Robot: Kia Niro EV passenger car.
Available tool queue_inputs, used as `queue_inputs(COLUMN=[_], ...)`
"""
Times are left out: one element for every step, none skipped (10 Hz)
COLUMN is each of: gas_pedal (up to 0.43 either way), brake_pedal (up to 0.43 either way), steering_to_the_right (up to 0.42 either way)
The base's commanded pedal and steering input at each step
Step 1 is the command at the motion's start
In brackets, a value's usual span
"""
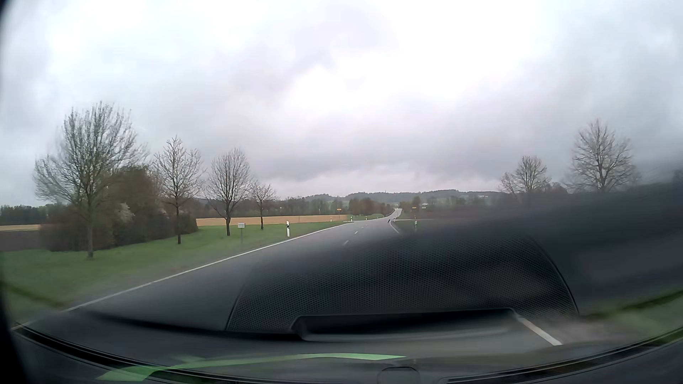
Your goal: Follow the waypoints while adhering to traffic rules and regulations
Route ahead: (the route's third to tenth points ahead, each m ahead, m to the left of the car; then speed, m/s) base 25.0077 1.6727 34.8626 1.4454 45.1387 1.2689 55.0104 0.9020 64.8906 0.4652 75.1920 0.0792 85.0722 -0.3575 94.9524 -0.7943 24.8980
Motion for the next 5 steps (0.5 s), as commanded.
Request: queue_inputs(gas_pedal=[0.248, 0.228, 0.22, 0.22, 0.22], brake_pedal=[0.0, 0.0, 0.0, 0.0, 0.0], steering_to_the_right=[0.005, 0.005, 0.004, 0.003, 0.002])
